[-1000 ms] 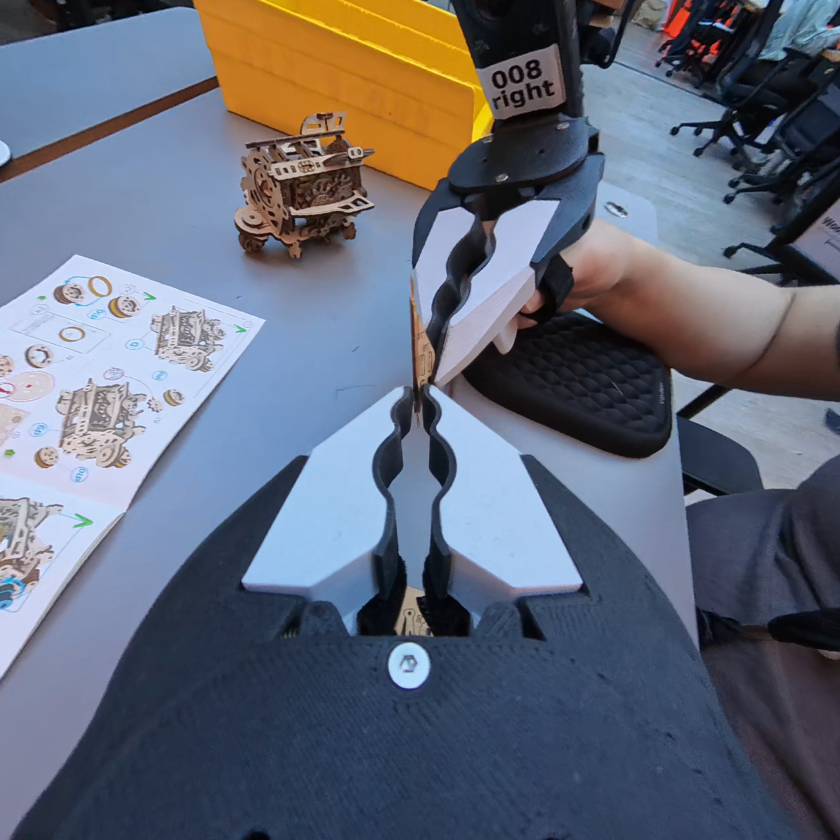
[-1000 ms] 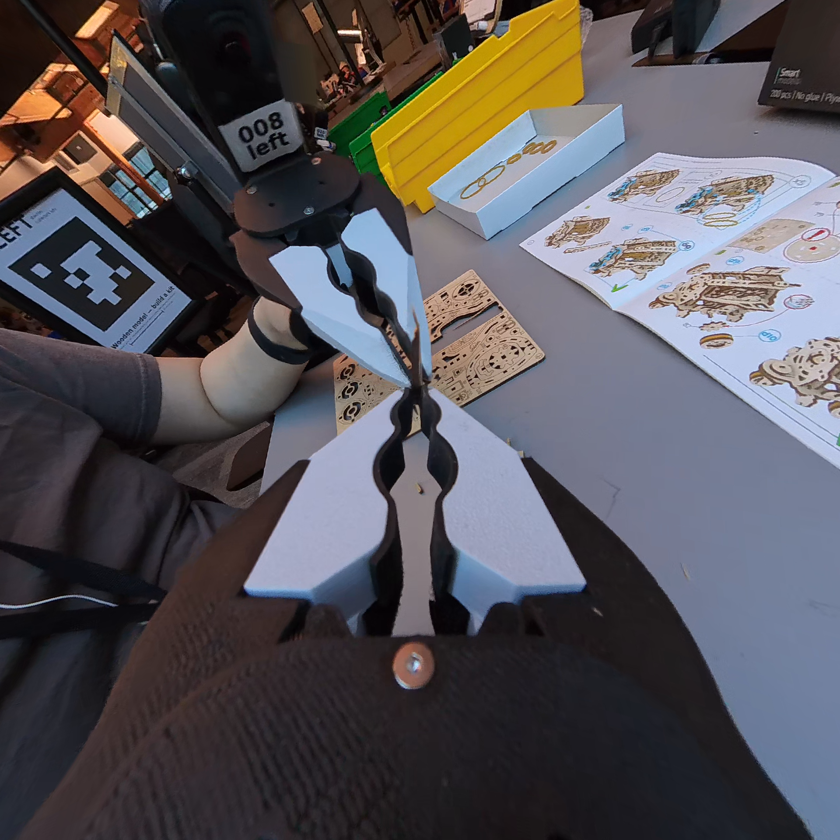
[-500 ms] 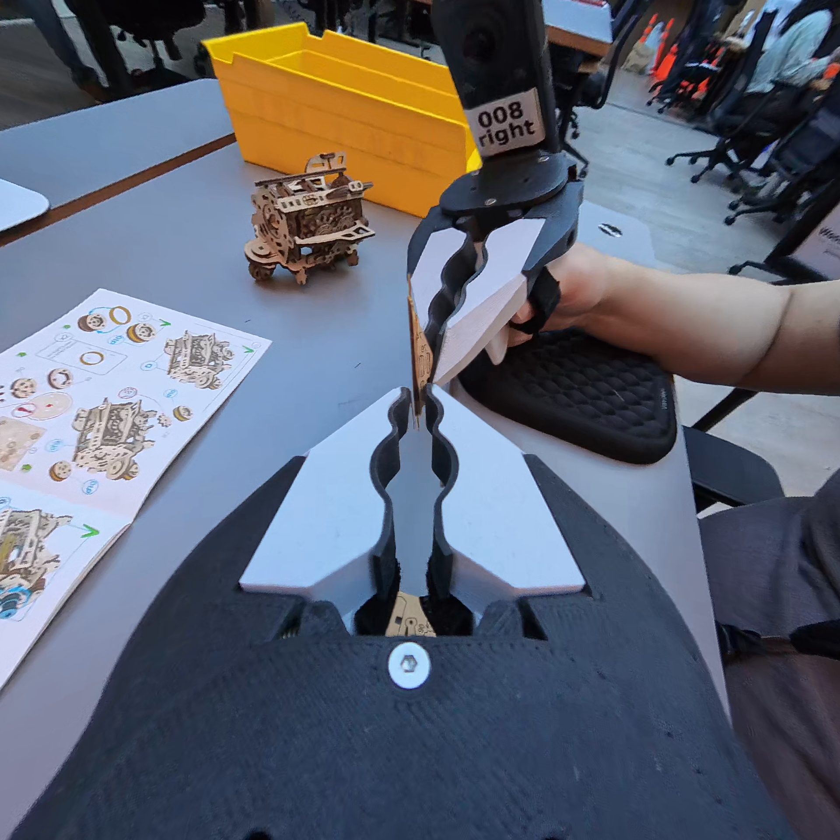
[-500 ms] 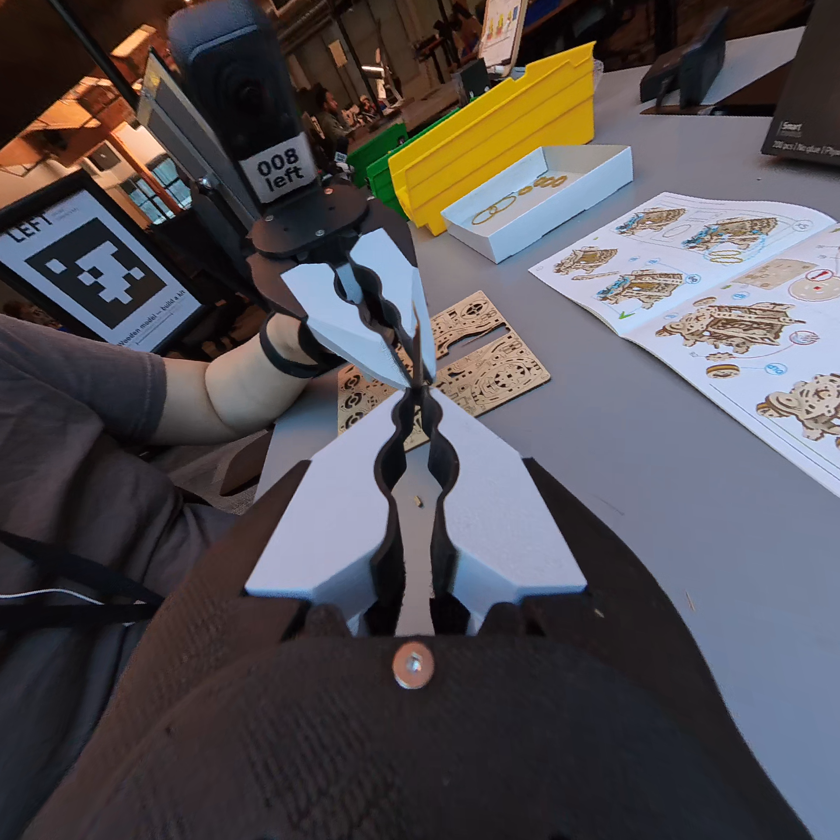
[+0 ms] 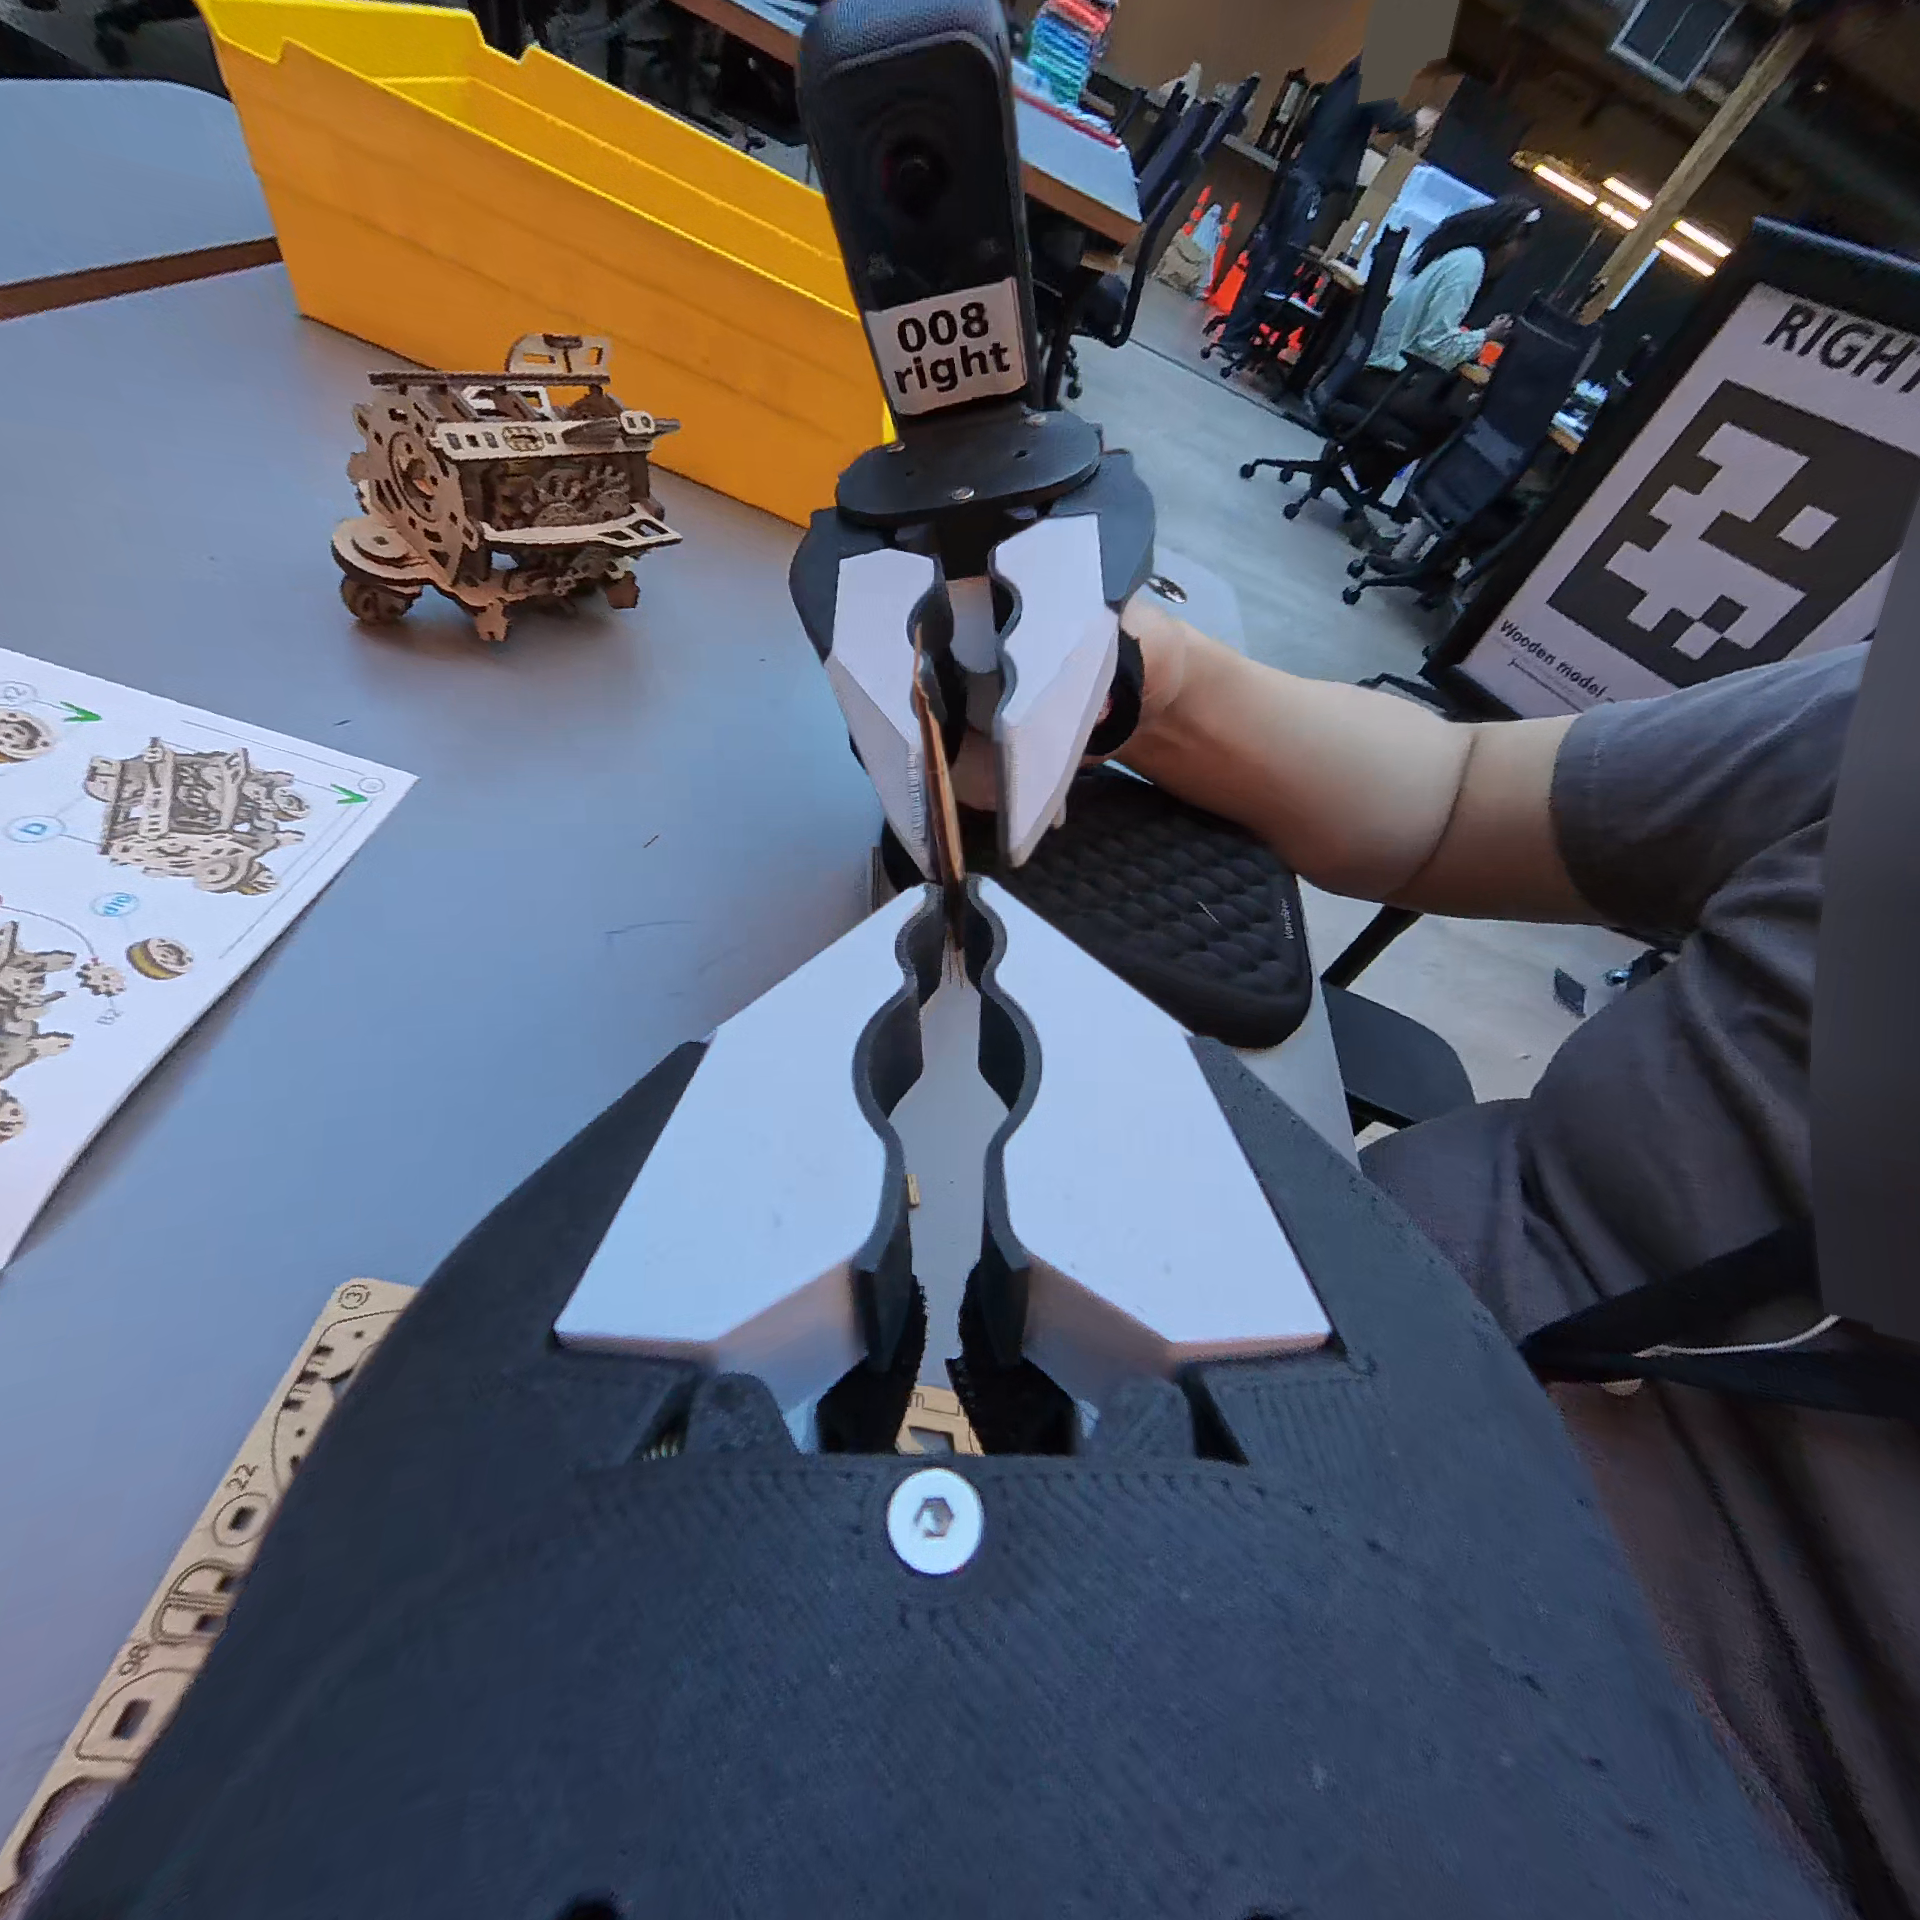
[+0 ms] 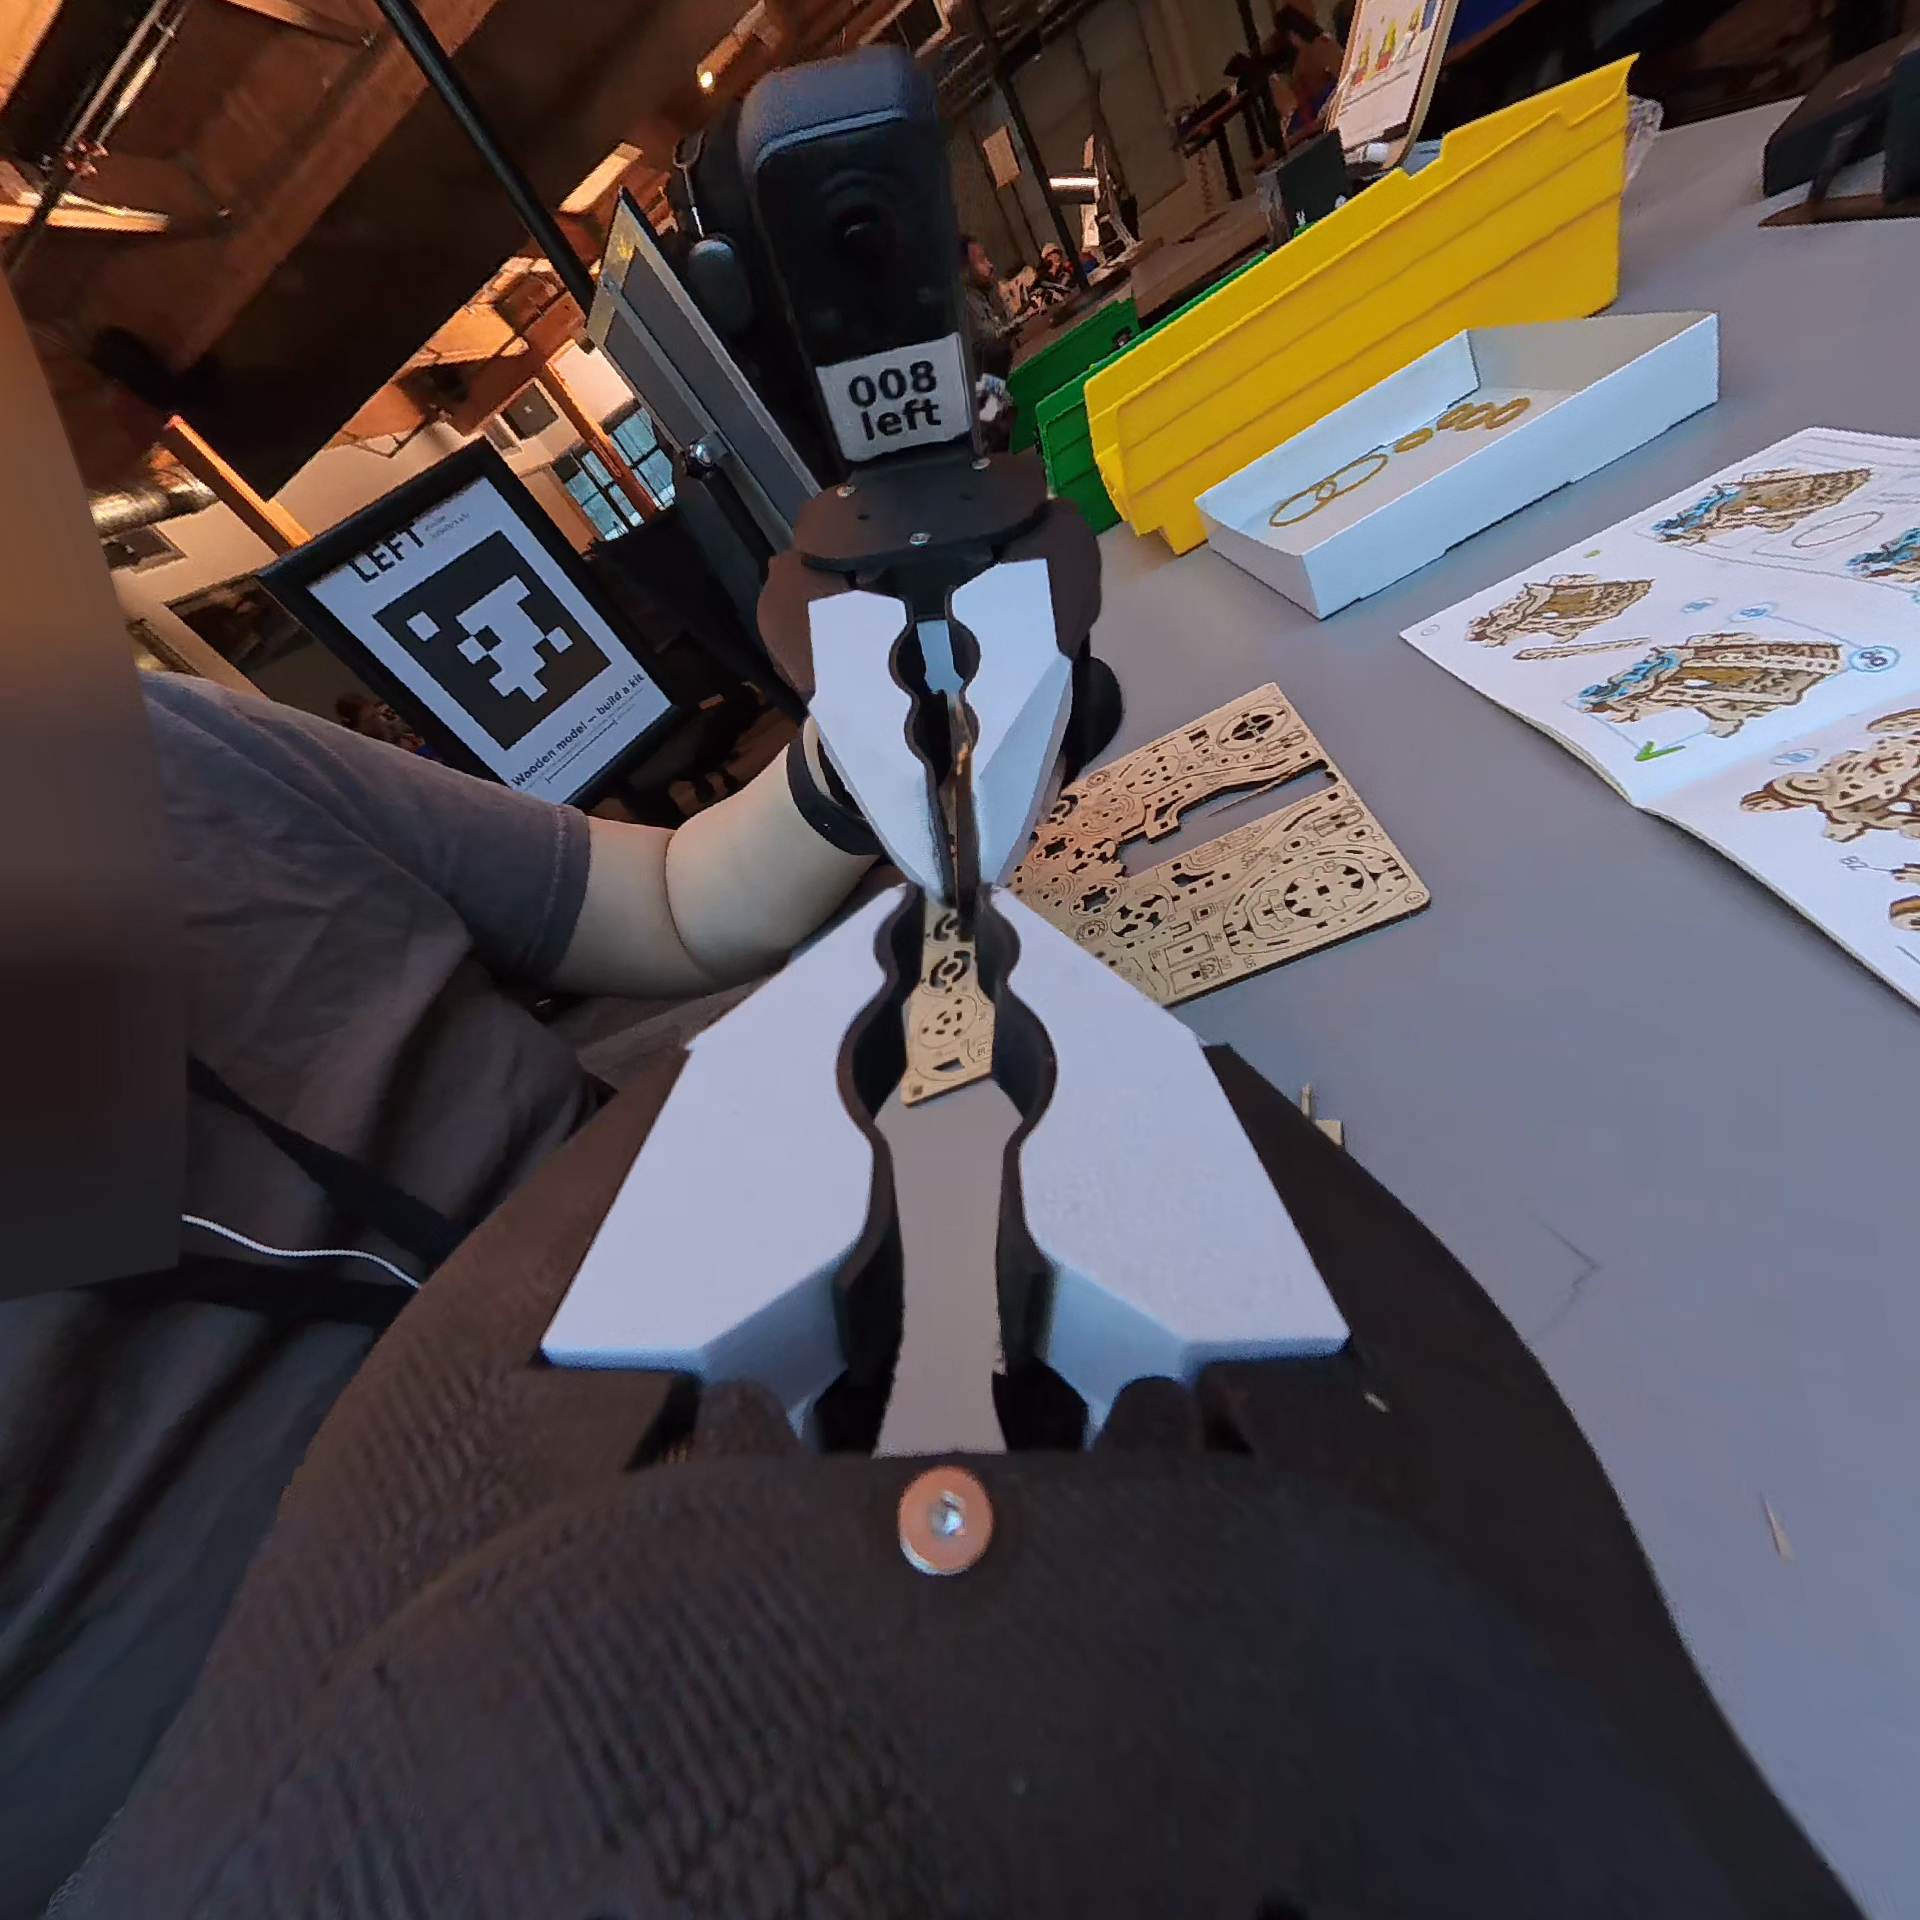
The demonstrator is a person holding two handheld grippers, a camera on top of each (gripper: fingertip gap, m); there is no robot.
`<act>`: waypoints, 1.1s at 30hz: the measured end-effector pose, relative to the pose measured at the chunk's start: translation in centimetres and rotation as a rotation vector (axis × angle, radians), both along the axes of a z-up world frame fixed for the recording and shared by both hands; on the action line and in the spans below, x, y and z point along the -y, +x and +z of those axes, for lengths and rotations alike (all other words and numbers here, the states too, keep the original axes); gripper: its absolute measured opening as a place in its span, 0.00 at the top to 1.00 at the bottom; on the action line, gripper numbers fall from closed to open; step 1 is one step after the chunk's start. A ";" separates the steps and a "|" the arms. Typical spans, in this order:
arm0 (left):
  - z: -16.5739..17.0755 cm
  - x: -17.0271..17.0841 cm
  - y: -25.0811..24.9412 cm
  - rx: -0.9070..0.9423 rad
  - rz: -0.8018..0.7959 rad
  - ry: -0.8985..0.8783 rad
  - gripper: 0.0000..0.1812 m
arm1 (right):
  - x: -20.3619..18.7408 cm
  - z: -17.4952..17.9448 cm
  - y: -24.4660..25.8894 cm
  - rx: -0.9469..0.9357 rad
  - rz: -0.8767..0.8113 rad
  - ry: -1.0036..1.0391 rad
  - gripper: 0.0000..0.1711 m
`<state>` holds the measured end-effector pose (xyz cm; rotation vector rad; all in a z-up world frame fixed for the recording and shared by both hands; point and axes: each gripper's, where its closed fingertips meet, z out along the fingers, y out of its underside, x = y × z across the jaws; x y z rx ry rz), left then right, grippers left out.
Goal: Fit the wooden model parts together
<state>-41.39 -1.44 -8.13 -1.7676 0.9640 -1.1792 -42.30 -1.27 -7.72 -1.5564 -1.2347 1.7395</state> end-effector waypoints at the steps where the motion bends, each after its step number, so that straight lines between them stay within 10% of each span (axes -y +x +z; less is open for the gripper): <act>1: -0.1 -0.1 0.0 -0.011 0.009 0.009 1.00 | 0.0 0.1 -0.1 -0.005 0.000 -0.020 0.94; 33: 1.5 2.1 1.0 0.208 -0.169 -0.176 1.00 | 1.9 1.4 0.8 -0.059 0.163 -0.150 1.00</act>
